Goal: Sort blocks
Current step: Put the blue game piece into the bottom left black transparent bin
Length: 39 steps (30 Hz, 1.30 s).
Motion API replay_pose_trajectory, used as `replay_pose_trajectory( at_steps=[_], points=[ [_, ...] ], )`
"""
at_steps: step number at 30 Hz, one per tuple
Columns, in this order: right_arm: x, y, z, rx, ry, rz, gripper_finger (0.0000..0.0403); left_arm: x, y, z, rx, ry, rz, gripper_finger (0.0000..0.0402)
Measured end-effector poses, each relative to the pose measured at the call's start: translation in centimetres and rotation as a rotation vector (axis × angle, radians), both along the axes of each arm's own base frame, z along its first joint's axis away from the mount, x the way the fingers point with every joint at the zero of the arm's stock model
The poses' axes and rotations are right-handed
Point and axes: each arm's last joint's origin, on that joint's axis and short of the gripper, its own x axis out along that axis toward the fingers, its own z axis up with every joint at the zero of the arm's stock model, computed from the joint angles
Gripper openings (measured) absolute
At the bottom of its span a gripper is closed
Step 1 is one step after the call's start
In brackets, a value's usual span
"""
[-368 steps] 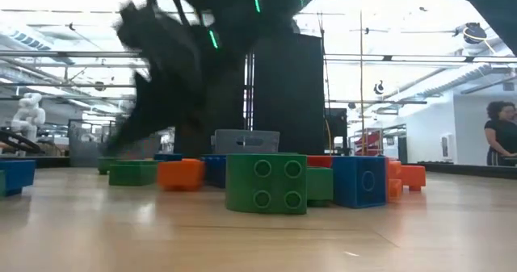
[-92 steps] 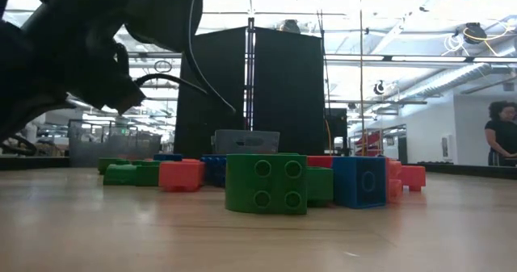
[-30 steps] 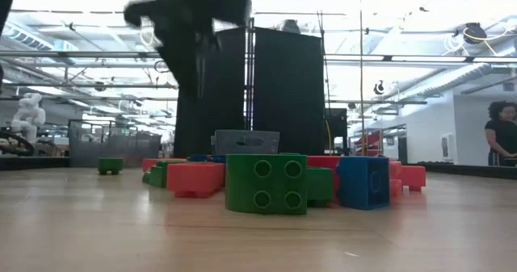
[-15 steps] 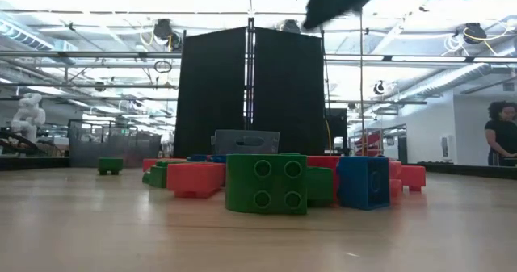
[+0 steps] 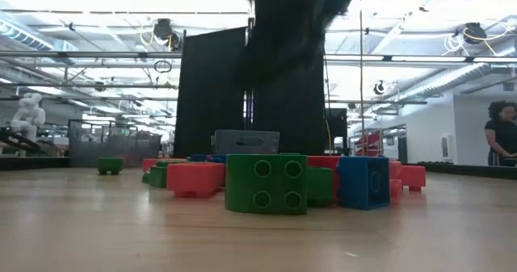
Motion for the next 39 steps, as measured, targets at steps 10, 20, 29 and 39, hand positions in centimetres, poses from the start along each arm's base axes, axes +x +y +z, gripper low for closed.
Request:
replay_pose_trajectory(
  at_steps=[10,20,29,39],
  points=[
    [2.9,1.0,-5.2,0.041,0.09,-0.025,0.021,-0.7,0.2,-0.3,0.071,0.041,-0.043,0.0],
    [2.9,0.5,-5.4,0.028,0.187,-0.056,0.021,-0.9,0.3,-0.5,0.09,0.064,-0.04,0.0],
    [1.6,0.0,-1.6,0.023,0.145,-0.111,0.021,-1.2,0.7,-0.6,0.111,0.081,-0.038,0.0],
    [1.8,0.0,-5.4,0.013,0.27,-0.16,0.021,-1.2,0.7,-0.6,0.12,0.086,-0.039,0.0]
  ],
)
